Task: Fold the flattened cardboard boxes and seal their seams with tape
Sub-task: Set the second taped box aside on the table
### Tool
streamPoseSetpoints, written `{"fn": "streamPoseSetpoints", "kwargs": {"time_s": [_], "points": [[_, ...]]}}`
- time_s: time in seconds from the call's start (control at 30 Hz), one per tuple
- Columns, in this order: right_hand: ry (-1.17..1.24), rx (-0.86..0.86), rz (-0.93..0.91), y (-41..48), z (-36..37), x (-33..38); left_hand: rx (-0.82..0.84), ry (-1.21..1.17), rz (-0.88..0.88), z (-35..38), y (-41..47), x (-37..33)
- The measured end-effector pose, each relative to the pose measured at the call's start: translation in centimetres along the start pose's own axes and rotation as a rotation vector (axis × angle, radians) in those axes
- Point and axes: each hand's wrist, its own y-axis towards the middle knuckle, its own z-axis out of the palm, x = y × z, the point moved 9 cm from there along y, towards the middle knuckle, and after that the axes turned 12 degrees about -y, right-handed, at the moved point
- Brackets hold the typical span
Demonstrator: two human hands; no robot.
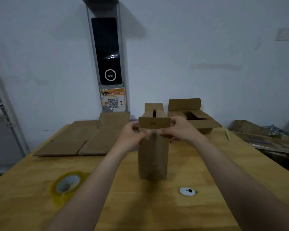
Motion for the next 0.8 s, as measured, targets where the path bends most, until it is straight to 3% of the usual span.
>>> {"fn": "streamPoseSetpoints", "kwargs": {"time_s": [0.13,0.4,0.53,0.8], "points": [[-0.002,0.022,0.006,-1.1,1.3,-1.4,-0.002,0.052,-0.043,0.2,-0.4,1.5],[-0.189,-0.169,-0.061,-1.8,0.0,-2.4,0.018,0.047,-0.007,3.4,-0.3,2.5],[-0.179,-0.234,-0.046,-0.6,-1.2,-4.1,-0.046,0.067,0.041,3.7,1.8,3.2],[-0.142,-0.226,-0.024,5.1,-1.9,-6.8,0.045,0.132,0.066,5.4,8.8,4.9]]}}
